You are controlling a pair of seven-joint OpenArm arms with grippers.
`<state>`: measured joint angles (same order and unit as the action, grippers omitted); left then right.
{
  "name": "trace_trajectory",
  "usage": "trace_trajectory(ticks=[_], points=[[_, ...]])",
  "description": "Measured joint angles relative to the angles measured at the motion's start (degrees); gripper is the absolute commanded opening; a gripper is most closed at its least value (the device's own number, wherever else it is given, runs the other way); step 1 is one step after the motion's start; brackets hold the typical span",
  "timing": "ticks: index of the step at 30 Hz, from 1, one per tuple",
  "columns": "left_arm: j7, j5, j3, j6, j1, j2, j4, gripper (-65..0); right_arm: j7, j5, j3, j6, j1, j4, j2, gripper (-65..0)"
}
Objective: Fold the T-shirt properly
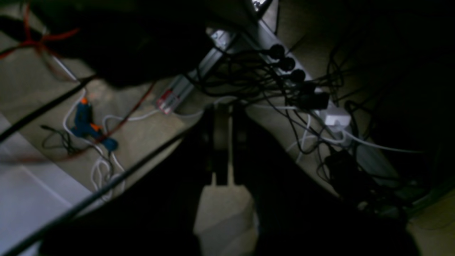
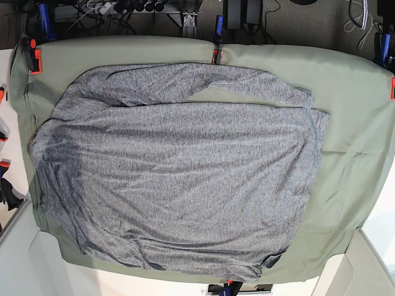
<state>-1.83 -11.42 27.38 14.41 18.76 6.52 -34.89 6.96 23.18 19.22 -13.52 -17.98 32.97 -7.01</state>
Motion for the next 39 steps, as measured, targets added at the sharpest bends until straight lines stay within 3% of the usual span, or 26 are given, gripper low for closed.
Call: trace_trajectory(ticks=[8,12,16,18,22,24,29,31,36,39], points=[[-0.02,0.07,-0.11,0.00,11.39,5.49,-20.81,-53.0,-0.33,-0.07,0.00,0.00,-11.02,18.73,-5.40,-61.5],[-0.33,-0.15,-0.11,0.11,16.00,7.58,-29.79,-52.9,-0.52,-5.01,0.02,0.09,-16.33,28.65,-8.26,-61.5],[-2.27,-1.92,-0.20,-3.04,20.26,9.68,-38.86,-52.7,-0.63,-8.35,-0.31,0.28,-22.01,38.84,-11.43,-61.5],[-4.33,-3.41,-0.20,-4.72,22.14,10.51,-43.21,-48.2,-1.07,-9.03,-1.09,2.12,-24.94,43.76,-12.85,-61.5],[-7.17,-3.58,-0.15,-5.05,25.07,12.44,-52.09,-31.9,-1.38,-12.66,-4.15,6.34,-30.21,52.57,-14.97,-61.5],[-9.35,-3.65,-0.22,-5.18,26.27,13.53,-56.19,-31.2,-1.44,-15.45,-6.64,7.82,-32.24,56.52,-15.52,-61.5],[-13.94,-3.50,-0.22,-7.82,29.53,16.17,-66.38,-31.2,-3.08,-23.89,-14.16,7.50,-34.42,64.96,-15.72,-61.4],[-16.26,-3.50,-0.22,-8.68,30.34,17.00,-70.34,-31.2,-6.27,-28.59,-16.90,7.17,-34.27,67.82,-15.69,-57.4],[-20.59,-2.93,-0.48,-9.03,33.35,20.06,-78.29,-31.2,-12.09,-38.49,-23.30,4.52,-34.23,75.03,-15.69,-38.0],[-21.86,-2.97,-1.70,-7.78,35.50,21.27,-81.33,-31.2,-13.79,-40.94,-25.55,4.50,-34.23,77.64,-15.67,-37.1]])
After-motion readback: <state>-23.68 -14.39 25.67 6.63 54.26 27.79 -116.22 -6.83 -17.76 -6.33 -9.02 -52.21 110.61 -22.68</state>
